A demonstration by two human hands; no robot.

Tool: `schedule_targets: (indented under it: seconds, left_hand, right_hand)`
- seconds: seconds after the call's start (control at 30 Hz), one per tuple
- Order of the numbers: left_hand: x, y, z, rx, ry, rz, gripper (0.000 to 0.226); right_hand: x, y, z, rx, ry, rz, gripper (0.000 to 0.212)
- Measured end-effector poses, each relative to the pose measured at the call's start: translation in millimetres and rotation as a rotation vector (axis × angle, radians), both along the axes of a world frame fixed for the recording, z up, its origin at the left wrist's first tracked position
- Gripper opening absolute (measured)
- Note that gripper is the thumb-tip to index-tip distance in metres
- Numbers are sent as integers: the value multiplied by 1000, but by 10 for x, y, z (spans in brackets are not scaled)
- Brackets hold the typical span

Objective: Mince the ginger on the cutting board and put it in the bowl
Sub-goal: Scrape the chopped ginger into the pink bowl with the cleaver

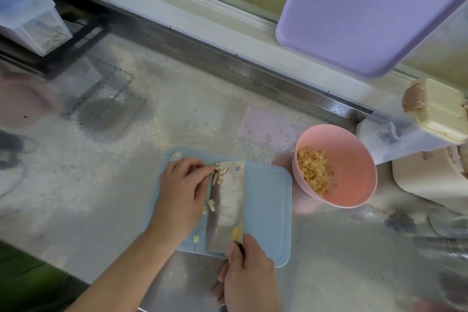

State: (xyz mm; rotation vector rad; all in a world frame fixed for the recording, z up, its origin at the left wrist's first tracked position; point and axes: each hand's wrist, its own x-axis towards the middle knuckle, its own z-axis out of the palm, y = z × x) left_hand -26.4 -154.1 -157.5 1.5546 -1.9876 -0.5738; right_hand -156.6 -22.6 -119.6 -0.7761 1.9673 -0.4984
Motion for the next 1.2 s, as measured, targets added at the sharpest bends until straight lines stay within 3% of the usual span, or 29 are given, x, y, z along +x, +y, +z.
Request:
schedule_targets:
  seconds: [0.17, 0.3, 0.5, 0.63, 0.8, 1.03, 1.13, 1.2]
  left_hand:
    - [93, 59, 83, 55, 116, 24, 18]
    - [253, 166, 137, 96, 64, -12, 42]
    - [523, 368, 282, 435, -48, -194, 56]
    - [445, 394, 334, 432, -58, -215, 60]
    - [340, 424, 346, 386, -48, -196, 44]
    - [418, 465, 355, 376, -21, -132, 32]
    - [474, 480, 334, 386, -64, -146, 38]
    - [469, 501, 331, 405, -91, -158, 41]
  right_hand:
    - [-56, 29, -9, 13, 41, 22, 24]
    - [-101, 66, -24, 33, 96, 75, 27]
    - [-94, 63, 16, 49, 117, 123, 14]
    - [-63, 68, 33, 57, 106, 129, 18]
    - [-15, 95, 6, 64, 95, 113, 41]
    - [-14, 99, 91, 83, 50, 92, 15]
    - [6, 94, 119, 90, 39, 100, 13]
    - [23, 103, 104, 102, 56, 101, 24]
